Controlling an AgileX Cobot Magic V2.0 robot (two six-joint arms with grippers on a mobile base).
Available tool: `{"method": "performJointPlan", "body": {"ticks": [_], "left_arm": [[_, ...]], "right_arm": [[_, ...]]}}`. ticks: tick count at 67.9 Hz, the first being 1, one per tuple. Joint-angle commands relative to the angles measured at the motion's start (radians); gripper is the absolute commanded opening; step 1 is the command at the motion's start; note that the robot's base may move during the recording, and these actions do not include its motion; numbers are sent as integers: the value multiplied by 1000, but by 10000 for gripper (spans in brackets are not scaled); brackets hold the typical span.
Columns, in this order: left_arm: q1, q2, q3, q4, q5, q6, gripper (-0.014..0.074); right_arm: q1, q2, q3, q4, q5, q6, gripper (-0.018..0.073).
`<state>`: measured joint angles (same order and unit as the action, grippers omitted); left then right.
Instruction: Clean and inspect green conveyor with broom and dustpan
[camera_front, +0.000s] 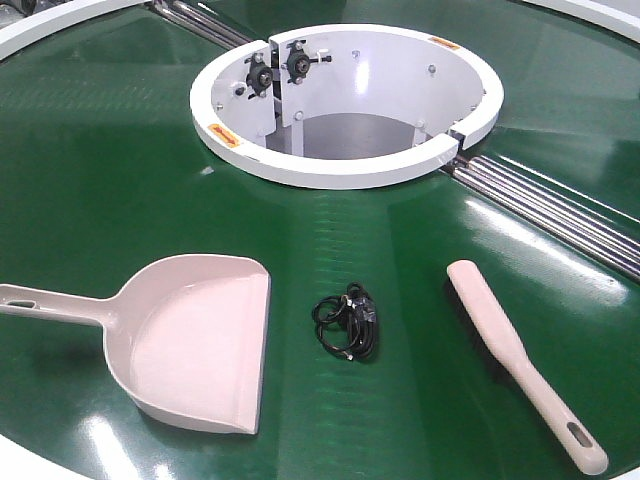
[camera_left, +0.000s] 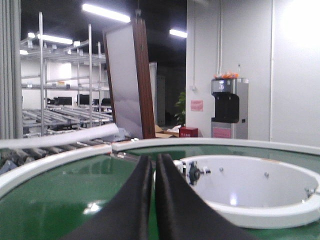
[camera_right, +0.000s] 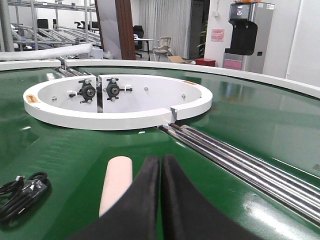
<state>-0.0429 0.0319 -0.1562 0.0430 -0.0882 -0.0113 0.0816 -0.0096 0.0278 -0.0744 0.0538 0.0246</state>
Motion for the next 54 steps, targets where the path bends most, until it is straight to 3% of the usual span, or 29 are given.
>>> {"method": "performJointPlan", "body": {"ticks": [1, 15, 19, 42, 54], "left_arm": [[2, 112, -138, -1, 32, 0, -6], [2, 394, -407, -2, 441, 0, -6], [2, 450, -447, -2, 507, 0, -6], [2, 585, -459, -1, 566, 0, 15], [2, 619, -459, -1, 564, 0, 162]], "right_arm": [[-6, -18, 21, -2, -64, -4, -10], [-6, -18, 21, -2, -61, -4, -10], [-6, -18, 21, -2, -61, -4, -10], [-6, -18, 21, -2, -61, -4, -10], [-6, -18, 21, -2, -61, -4, -10]]}}
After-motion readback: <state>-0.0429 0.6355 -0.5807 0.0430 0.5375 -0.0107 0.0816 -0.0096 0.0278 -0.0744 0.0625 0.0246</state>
